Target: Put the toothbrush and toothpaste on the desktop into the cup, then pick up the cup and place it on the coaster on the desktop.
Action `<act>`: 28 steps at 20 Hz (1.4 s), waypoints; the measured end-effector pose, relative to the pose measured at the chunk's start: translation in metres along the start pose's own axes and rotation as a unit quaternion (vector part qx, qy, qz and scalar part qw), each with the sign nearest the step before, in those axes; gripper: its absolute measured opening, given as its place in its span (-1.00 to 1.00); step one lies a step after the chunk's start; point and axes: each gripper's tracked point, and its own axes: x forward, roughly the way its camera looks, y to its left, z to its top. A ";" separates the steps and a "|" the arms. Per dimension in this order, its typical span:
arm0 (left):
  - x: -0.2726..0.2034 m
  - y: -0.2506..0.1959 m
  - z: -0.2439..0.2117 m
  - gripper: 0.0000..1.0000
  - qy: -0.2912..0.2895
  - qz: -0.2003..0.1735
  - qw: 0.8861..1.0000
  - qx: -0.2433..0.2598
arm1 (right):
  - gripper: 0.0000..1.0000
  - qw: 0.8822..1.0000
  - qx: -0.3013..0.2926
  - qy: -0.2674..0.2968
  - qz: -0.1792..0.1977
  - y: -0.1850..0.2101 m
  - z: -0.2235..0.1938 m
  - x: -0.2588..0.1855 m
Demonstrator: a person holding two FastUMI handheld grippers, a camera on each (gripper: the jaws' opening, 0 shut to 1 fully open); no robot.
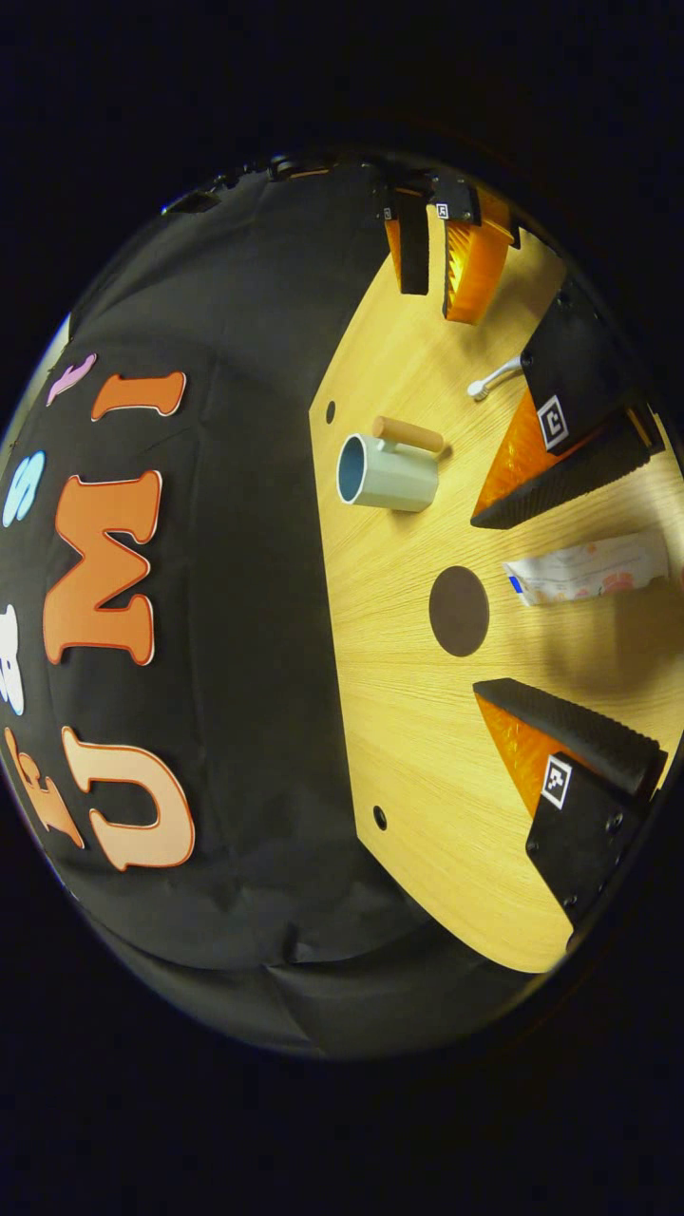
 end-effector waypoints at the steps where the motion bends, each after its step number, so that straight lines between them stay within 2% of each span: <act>1: 0.001 0.000 -0.003 0.93 0.005 -0.002 1.000 0.001 | 0.89 1.000 0.005 0.011 -0.001 0.001 -0.004 0.003; 2: 0.002 -0.002 -0.007 1.00 0.010 -0.004 1.000 0.001 | 0.89 1.000 0.009 0.021 -0.002 0.003 -0.008 0.006; 6: 0.008 -0.008 -0.023 1.00 0.037 -0.013 0.999 -0.001 | 0.83 0.998 0.018 0.055 -0.008 0.007 -0.020 0.011; 7: 0.009 -0.009 -0.028 0.93 0.046 -0.016 0.999 -0.003 | 0.82 0.998 0.020 0.065 -0.010 0.007 -0.022 0.011; 10: 0.012 -0.012 -0.038 1.00 0.063 -0.023 0.998 -0.005 | 0.75 0.995 0.034 0.089 -0.007 0.011 -0.027 0.010; 12: 0.011 -0.012 -0.044 0.92 0.075 -0.027 0.997 -0.005 | 0.69 0.994 0.036 0.101 -0.008 0.010 -0.028 0.007; 17: 0.012 -0.011 -0.058 0.94 0.107 -0.031 0.994 0.009 | 0.64 0.991 0.033 0.132 -0.016 0.010 -0.029 0.004; 18: 0.013 -0.012 -0.062 0.94 0.114 -0.032 0.993 0.010 | 0.53 0.990 0.031 0.139 -0.017 0.013 -0.033 0.005; 19: 0.013 -0.011 -0.064 0.92 0.120 -0.033 0.992 0.011 | 0.53 0.989 0.028 0.145 -0.018 0.012 -0.034 0.004; 20: 0.016 -0.012 -0.067 0.92 0.126 -0.037 0.991 0.009 | 0.64 0.988 0.026 0.149 -0.019 0.011 -0.033 0.005; 21: 0.017 -0.012 -0.068 0.77 0.131 -0.038 0.991 0.010 | 0.64 0.987 0.028 0.156 -0.017 0.013 -0.032 0.005; 23: 0.024 -0.016 -0.072 0.75 0.140 -0.037 0.989 0.008 | 0.58 0.985 0.031 0.170 -0.015 0.015 -0.038 0.007; 25: 0.024 -0.017 -0.077 0.48 0.150 -0.037 0.988 0.008 | 0.54 0.983 0.028 0.179 -0.016 0.017 -0.044 0.011; 26: 0.024 -0.017 -0.079 0.34 0.155 -0.039 0.987 0.007 | 0.42 0.983 0.030 0.183 -0.012 0.021 -0.047 0.012; 27: 0.025 -0.018 -0.080 0.21 0.160 -0.041 0.986 0.007 | 0.39 0.982 0.033 0.188 -0.009 0.024 -0.048 0.015; 28: 0.024 -0.019 -0.082 0.19 0.165 -0.042 0.985 0.006 | 0.28 0.982 0.037 0.184 -0.010 0.025 -0.048 0.017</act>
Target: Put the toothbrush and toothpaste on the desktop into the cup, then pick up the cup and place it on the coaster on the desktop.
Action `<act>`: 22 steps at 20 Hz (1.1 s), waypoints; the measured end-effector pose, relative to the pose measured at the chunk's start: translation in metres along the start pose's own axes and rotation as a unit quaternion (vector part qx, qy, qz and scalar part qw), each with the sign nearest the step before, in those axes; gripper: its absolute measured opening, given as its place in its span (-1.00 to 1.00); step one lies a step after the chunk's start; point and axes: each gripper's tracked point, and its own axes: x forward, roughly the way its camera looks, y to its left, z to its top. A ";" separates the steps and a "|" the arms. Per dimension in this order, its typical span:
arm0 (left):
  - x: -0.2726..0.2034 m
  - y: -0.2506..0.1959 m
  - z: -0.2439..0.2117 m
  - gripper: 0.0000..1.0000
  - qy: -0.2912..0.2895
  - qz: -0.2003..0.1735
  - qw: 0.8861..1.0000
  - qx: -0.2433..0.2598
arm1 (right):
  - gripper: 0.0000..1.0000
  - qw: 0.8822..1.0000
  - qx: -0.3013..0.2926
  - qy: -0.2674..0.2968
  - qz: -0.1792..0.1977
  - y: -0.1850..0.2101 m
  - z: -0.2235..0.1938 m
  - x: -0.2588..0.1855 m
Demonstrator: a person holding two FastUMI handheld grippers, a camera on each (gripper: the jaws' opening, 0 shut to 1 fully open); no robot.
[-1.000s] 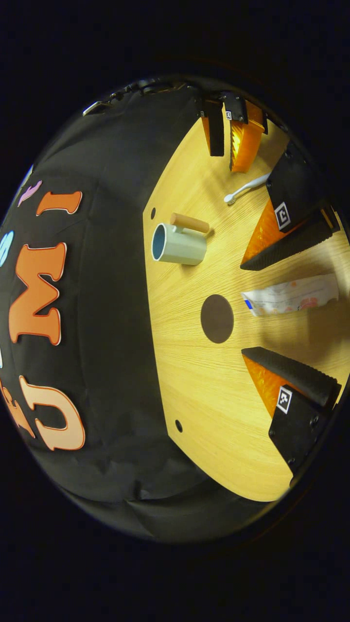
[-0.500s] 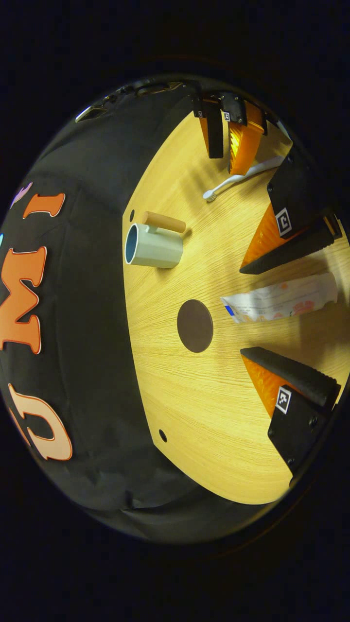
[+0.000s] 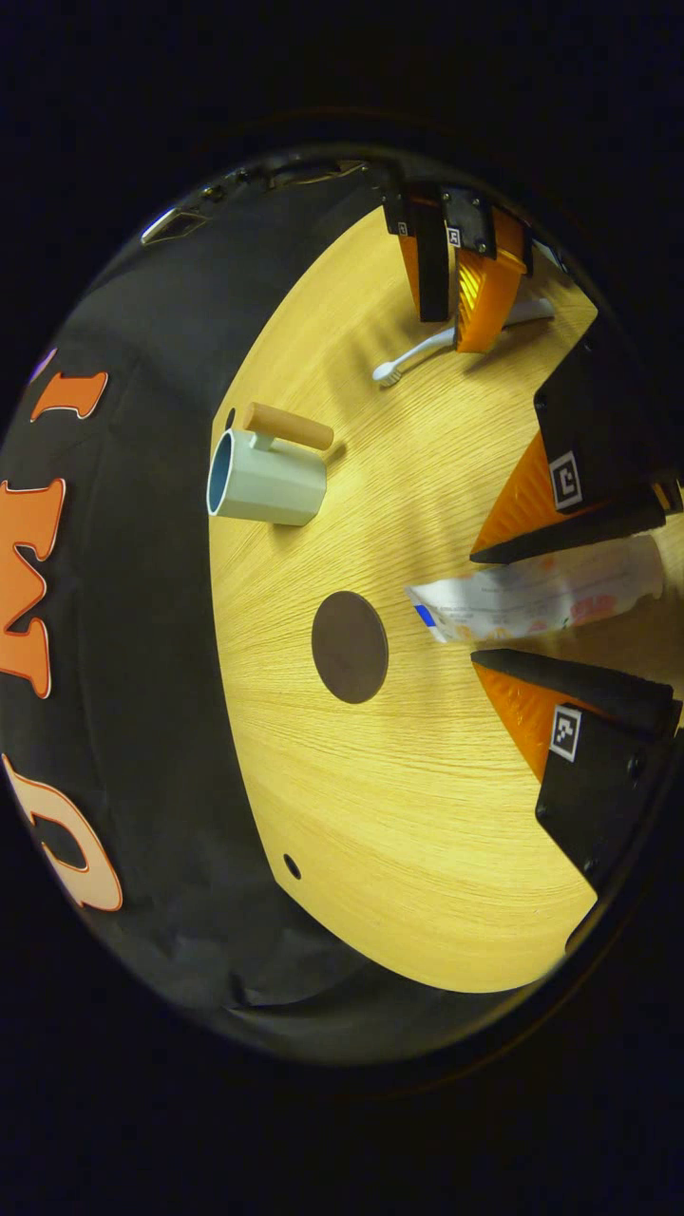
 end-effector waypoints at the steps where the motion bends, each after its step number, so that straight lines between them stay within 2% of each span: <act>1: 0.000 0.000 -0.001 0.21 0.004 -0.001 1.000 -0.001 | 0.24 1.000 0.002 0.003 0.002 0.001 0.001 0.002; 4: 0.005 -0.002 -0.003 0.19 0.011 -0.004 1.000 -0.005 | 0.03 1.000 0.014 0.005 0.001 0.002 0.005 0.000; 5: 0.006 -0.002 -0.004 0.06 0.015 -0.004 1.000 -0.006 | 0.00 1.000 0.019 0.010 0.000 0.001 0.007 0.001; 7: 0.007 -0.002 -0.006 0.01 0.023 -0.004 1.000 -0.006 | -0.18 1.000 0.024 0.013 -0.004 -0.002 0.007 0.003; 8: 0.007 -0.002 -0.007 0.07 0.025 -0.005 1.000 -0.007 | -0.31 1.000 0.018 0.012 -0.006 -0.001 0.008 0.001; 10: 0.007 -0.002 -0.006 0.02 0.024 -0.007 1.000 -0.004 | -0.48 1.000 0.011 0.009 -0.017 -0.002 0.008 0.004; 13: 0.007 -0.003 -0.002 0.07 0.019 -0.012 1.000 -0.007 | -0.70 1.000 0.009 0.010 -0.025 -0.004 0.011 0.004; 14: 0.009 -0.002 -0.004 -0.07 0.020 -0.009 1.000 -0.010 | -0.77 1.000 0.013 0.012 -0.022 -0.004 0.012 0.003; 16: 0.010 0.001 -0.004 -0.35 0.020 -0.008 1.000 -0.020 | -0.82 0.999 0.024 0.015 -0.016 -0.003 0.016 0.002; 19: 0.007 0.002 -0.002 -0.55 0.020 -0.020 0.999 -0.045 | -0.85 0.999 0.038 0.015 0.002 0.001 0.015 0.001; 22: 0.008 0.007 -0.001 -0.55 0.014 -0.018 0.998 -0.058 | -0.85 0.999 0.035 0.010 0.013 0.001 0.017 0.002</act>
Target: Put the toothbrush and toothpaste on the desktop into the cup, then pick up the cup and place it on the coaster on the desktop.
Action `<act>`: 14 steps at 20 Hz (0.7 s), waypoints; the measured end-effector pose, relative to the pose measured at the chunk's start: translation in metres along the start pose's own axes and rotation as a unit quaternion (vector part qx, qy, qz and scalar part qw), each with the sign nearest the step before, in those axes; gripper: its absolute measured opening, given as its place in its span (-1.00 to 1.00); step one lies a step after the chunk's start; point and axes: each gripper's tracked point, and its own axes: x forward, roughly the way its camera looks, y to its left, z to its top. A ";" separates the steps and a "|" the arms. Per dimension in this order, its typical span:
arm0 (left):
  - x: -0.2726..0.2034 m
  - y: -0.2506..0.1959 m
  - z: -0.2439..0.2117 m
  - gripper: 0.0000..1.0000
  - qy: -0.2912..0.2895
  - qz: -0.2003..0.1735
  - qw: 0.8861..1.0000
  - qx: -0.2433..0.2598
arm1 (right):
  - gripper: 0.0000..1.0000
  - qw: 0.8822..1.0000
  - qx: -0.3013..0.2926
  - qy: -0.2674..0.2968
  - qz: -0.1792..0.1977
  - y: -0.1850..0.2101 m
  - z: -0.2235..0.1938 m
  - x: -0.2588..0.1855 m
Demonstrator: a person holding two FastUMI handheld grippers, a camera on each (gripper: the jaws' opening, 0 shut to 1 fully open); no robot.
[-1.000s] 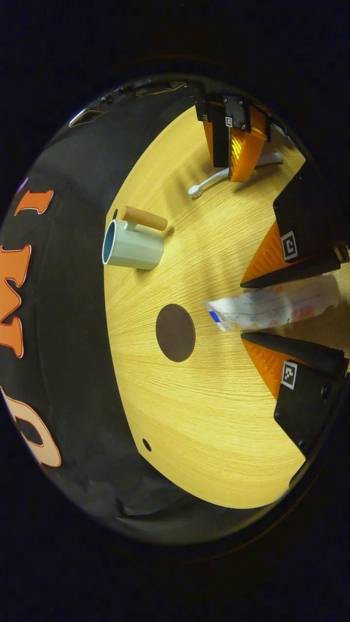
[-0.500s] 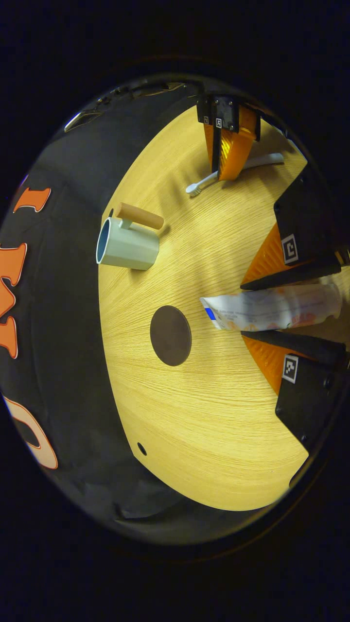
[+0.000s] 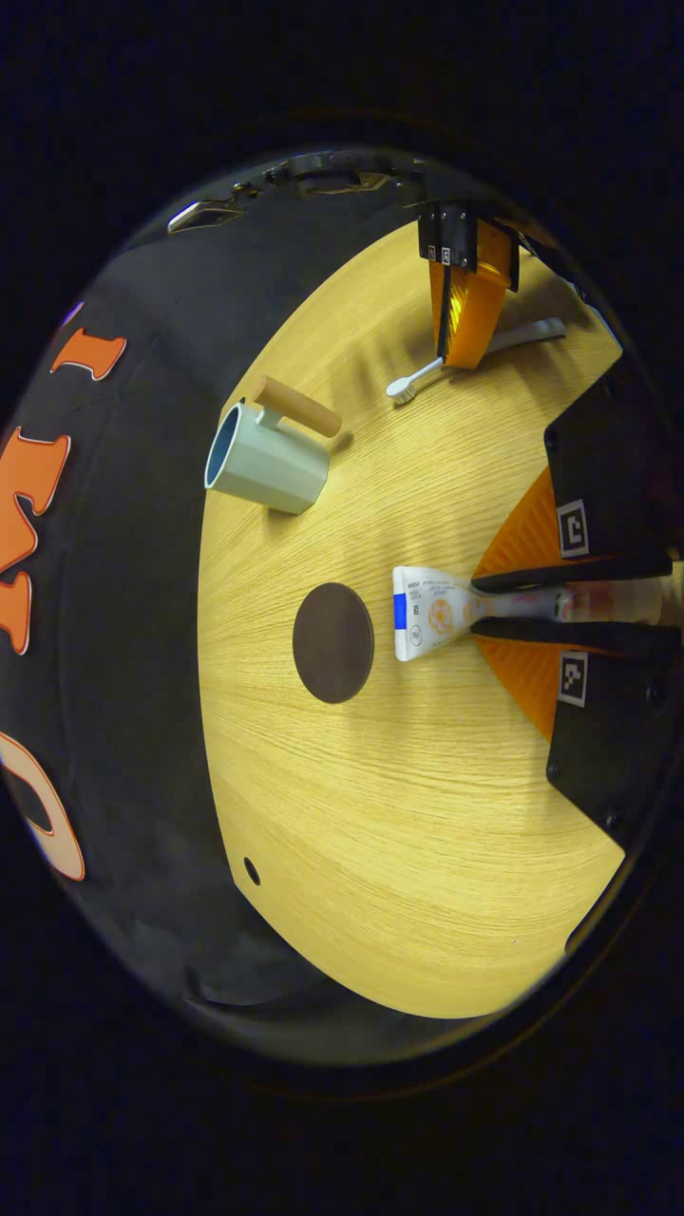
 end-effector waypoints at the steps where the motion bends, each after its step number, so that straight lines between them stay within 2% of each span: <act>1: -0.001 0.000 0.002 -0.56 -0.004 0.000 1.000 -0.001 | -0.85 1.000 0.000 -0.003 0.007 0.000 0.001 -0.002; 4: -0.008 0.006 0.011 -0.56 -0.019 0.001 1.000 0.000 | -0.86 1.000 0.004 -0.019 0.020 0.000 0.008 -0.003; 6: -0.011 0.008 0.019 -0.66 -0.031 -0.003 0.999 -0.008 | -0.86 0.999 0.005 -0.031 0.025 0.001 0.012 -0.001; 11: -0.012 0.003 0.025 -0.75 -0.041 -0.028 0.998 -0.032 | -0.86 0.997 0.017 -0.052 0.050 0.005 0.031 -0.012; 14: -0.014 0.003 0.031 -0.72 -0.050 -0.028 0.998 -0.030 | -0.88 0.995 0.005 -0.081 0.056 0.007 0.043 -0.018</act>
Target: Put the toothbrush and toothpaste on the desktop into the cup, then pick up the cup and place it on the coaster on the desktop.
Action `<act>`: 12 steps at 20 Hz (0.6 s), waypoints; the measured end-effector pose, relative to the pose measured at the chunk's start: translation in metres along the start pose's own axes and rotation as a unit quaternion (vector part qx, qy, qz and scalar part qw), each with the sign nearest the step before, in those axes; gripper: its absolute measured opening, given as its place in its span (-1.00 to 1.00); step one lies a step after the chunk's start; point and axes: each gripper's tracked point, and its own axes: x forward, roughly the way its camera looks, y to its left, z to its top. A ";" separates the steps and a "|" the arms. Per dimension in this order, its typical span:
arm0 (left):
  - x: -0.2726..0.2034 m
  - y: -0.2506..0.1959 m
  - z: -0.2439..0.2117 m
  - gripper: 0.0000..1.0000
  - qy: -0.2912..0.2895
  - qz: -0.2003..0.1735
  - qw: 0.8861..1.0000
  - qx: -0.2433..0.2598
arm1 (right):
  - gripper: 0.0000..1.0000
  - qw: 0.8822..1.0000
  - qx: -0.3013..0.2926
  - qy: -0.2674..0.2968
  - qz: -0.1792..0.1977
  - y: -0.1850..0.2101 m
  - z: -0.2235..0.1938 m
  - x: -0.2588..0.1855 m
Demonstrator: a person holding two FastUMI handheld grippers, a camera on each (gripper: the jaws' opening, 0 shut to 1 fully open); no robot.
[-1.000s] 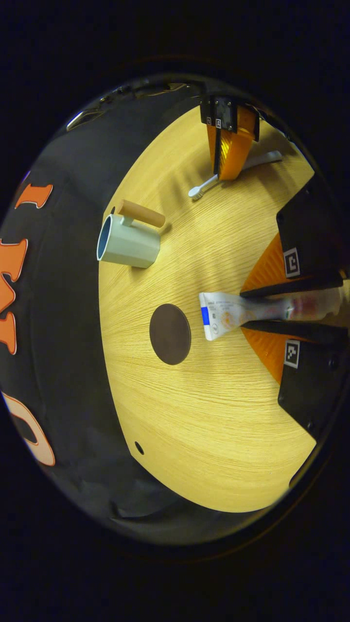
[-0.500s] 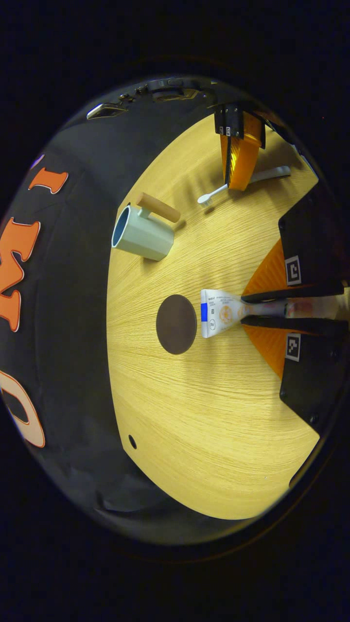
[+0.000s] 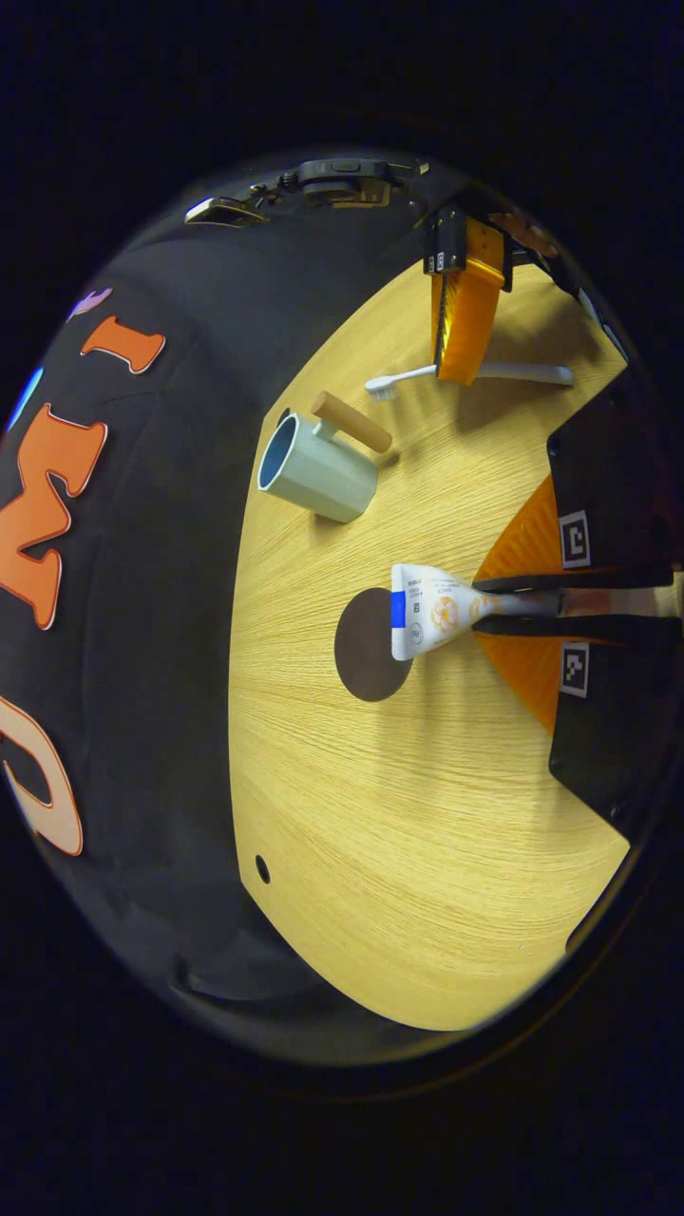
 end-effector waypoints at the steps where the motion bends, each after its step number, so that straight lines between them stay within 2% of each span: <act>1: -0.001 0.000 0.002 -0.70 -0.003 -0.001 1.000 -0.002 | -0.89 1.000 -0.003 -0.010 0.004 0.002 0.005 0.000; 12: -0.021 -0.002 0.018 -0.71 -0.041 -0.004 0.999 0.004 | -0.88 0.995 -0.005 -0.089 0.037 0.002 0.047 -0.017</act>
